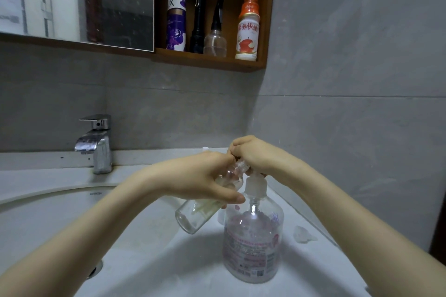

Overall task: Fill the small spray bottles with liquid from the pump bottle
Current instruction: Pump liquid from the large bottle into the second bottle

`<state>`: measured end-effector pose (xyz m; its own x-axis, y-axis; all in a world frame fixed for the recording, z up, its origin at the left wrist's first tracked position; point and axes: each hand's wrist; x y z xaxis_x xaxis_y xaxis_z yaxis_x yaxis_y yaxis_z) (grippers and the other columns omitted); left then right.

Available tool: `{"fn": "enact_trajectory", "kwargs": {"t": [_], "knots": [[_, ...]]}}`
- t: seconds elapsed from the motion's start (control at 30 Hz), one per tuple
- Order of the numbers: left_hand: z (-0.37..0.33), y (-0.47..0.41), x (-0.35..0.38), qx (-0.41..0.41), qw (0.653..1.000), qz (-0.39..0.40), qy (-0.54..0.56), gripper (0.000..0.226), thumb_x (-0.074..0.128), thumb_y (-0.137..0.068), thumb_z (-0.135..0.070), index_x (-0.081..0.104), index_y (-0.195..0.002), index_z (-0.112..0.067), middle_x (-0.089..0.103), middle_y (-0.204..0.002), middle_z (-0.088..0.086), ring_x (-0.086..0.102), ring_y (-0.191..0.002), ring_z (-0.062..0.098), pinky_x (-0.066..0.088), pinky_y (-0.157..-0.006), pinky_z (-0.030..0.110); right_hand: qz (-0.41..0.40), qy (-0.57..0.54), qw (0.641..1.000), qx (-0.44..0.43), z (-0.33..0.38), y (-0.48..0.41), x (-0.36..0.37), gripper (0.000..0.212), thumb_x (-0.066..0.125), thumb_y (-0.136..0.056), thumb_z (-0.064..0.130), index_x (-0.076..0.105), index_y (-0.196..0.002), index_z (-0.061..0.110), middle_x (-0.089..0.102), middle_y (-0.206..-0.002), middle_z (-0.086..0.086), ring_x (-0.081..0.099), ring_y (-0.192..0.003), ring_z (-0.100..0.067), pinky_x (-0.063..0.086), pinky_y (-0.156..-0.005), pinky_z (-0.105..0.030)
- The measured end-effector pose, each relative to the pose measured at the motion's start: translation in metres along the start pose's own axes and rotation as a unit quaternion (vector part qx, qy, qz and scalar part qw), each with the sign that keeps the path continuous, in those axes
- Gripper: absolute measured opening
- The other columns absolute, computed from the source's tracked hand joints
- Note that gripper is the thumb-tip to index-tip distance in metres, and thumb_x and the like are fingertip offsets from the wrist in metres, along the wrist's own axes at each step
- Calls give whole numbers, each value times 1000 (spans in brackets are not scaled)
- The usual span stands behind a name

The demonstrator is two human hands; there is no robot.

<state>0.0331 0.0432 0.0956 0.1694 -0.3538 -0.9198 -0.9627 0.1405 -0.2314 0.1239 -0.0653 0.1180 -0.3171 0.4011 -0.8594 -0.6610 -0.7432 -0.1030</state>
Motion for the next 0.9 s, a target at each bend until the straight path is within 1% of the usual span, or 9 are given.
{"fn": "enact_trajectory", "kwargs": {"t": [0.1,0.17,0.37,0.47,0.53,0.6,0.67,0.77,0.9], "knots": [[-1,0,0,3,1000,-4,-11,44,70,-81,-41,56,-100,-4,63,-88,10,57,-82,25,45,-76,44,-2,-1,1000,6,0,2,-1,22,43,-92,-3,56,-78,9,53,-85,-18,46,-73,-26,34,-52,-25],[-1,0,1,3,1000,-7,-18,51,68,-77,-49,56,-99,-5,62,-88,11,56,-81,26,44,-74,42,9,0,1000,8,0,2,-1,18,44,-92,-2,58,-85,7,53,-86,-18,46,-76,-27,34,-52,-25],[-3,-1,-1,-1,999,-8,-32,40,68,-83,-38,55,-100,-4,62,-89,10,55,-82,24,42,-73,37,30,21,999,14,4,3,-2,12,48,-91,-2,56,-87,6,52,-86,-16,45,-78,-27,33,-54,-25],[-2,0,-1,5,1000,-3,-19,39,70,-82,-38,56,-100,-6,63,-88,6,58,-83,21,46,-77,41,43,4,999,25,5,7,-3,11,50,-90,-1,57,-88,7,51,-80,-14,43,-72,-24,31,-52,-25],[-2,1,-1,6,1000,-1,-9,41,70,-80,-40,56,-101,-8,64,-89,4,61,-83,18,47,-78,42,46,-10,999,24,3,8,-3,16,49,-90,-2,56,-80,9,48,-68,-7,39,-59,-19,29,-49,-24],[-2,1,-2,10,1000,3,-9,37,70,-82,-36,56,-103,-9,65,-90,4,62,-82,17,48,-78,39,48,-9,999,22,2,8,-3,23,50,-89,-1,51,-70,12,46,-62,-2,38,-55,-15,29,-48,-23],[-3,0,-1,11,1000,10,-22,35,69,-83,-34,55,-104,-9,64,-90,3,61,-82,16,47,-76,33,54,4,998,29,1,6,-1,22,54,-88,2,50,-68,11,45,-60,-2,39,-56,-18,31,-50,-24],[-3,1,3,2,1000,20,-21,37,69,-83,-33,55,-105,-7,66,-92,5,61,-84,17,47,-77,36,46,7,998,39,-3,2,7,18,56,-87,4,50,-71,10,44,-61,-3,42,-62,-22,34,-55,-24],[-3,2,4,-10,999,26,20,36,69,-83,-29,55,-104,-4,69,-90,5,67,-81,13,51,-79,40,22,-34,999,34,-5,-1,8,10,46,-93,2,52,-86,8,46,-68,-2,43,-61,-16,38,-58,-23]]}}
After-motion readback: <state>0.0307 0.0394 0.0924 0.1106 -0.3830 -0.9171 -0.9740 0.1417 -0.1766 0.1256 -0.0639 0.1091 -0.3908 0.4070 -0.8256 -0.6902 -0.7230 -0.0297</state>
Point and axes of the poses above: each hand's wrist, its own y-axis away from the middle knuckle, its own x-axis out of the palm, z = x × y
